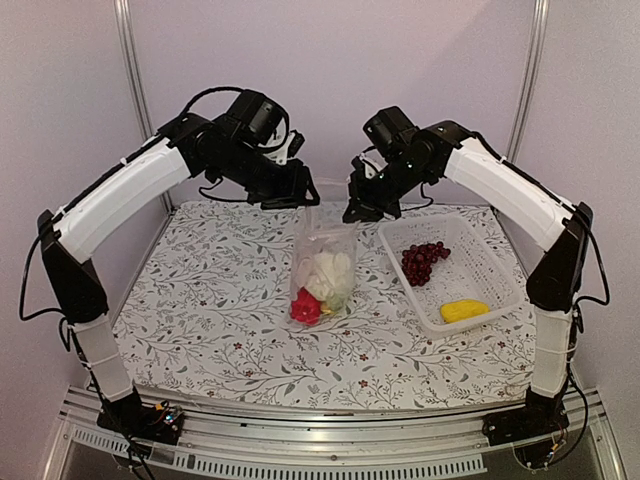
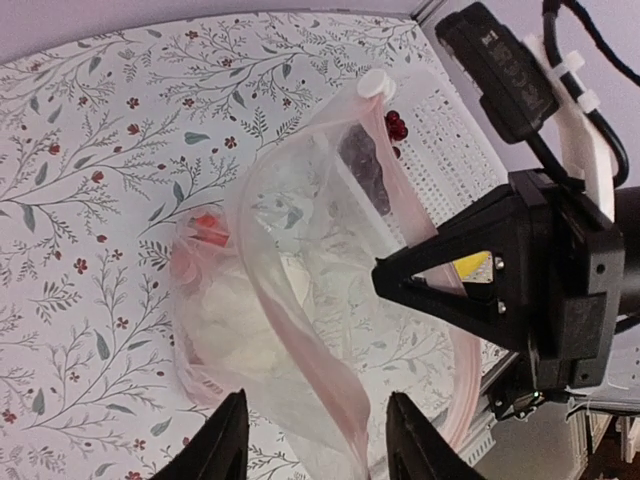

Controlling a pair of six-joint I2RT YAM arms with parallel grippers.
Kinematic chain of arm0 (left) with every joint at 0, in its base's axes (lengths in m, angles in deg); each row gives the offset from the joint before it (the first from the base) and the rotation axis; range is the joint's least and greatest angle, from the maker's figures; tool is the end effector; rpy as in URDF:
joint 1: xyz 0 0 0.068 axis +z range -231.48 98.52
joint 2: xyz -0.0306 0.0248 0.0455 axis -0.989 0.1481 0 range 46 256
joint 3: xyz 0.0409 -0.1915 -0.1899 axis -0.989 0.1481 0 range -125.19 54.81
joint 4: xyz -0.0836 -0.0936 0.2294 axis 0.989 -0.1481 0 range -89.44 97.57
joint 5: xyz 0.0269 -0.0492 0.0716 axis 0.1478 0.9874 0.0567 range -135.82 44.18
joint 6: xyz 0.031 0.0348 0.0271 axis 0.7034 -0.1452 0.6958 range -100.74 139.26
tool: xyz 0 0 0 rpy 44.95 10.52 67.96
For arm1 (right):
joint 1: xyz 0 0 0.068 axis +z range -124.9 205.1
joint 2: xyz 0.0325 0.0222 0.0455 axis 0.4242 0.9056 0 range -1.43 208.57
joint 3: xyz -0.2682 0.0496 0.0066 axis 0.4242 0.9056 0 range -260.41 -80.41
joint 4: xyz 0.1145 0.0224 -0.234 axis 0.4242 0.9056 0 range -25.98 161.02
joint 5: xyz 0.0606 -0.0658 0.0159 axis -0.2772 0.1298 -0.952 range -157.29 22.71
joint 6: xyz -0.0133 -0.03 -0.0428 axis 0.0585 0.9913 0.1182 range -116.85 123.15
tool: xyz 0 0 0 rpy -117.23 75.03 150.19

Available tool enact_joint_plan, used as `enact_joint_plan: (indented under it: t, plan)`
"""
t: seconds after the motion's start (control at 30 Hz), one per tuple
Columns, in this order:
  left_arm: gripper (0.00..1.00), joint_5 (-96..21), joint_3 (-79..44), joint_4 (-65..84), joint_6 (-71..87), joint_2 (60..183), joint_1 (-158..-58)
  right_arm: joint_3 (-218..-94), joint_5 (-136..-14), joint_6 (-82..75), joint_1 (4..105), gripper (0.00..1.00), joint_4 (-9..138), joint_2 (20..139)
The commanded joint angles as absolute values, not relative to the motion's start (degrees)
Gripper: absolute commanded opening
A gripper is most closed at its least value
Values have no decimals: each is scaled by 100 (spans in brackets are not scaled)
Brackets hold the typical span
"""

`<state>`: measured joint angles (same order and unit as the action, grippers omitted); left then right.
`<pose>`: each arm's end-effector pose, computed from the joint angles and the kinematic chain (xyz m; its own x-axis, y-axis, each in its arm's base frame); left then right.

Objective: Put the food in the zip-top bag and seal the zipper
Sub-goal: Pass from the left arm to the right, then pass from the right arm to the left

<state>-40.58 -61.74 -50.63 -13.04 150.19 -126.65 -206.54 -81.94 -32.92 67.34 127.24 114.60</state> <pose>0.2709 -0.2770 0.4020 -0.8287 0.0789 -0.5541 0.3646 0.8271 -0.4277 0.3134 0.2968 0.3661 -0.9278 -0.0731 -0.3659 -0.2679 0.8131 0.5168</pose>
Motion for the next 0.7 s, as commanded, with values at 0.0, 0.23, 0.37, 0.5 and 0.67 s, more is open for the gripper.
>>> enact_joint_plan:
  t: [0.0,0.23,0.37,0.5,0.67]
  plan:
    - [47,-4353,-6566,-5334,-1366,15284,-12712,-20492,-8152,-3149,6880,0,12601,11154]
    - [19,-4521,-7175,-5718,-1264,15798,-12562,-20459,-8188,-3060,6904,0,12537,10981]
    - [0,-4423,-7373,-5784,-1113,15914,-12563,-20416,-8332,-2934,6904,8,12446,10908]
    - [0,-4537,-7423,-5644,-1056,15768,-12556,-20522,-8564,-2822,6861,40,12469,10713]
    - [0,-4682,-7331,-5622,-994,15578,-12451,-19830,-8457,-2773,6492,61,12532,9828]
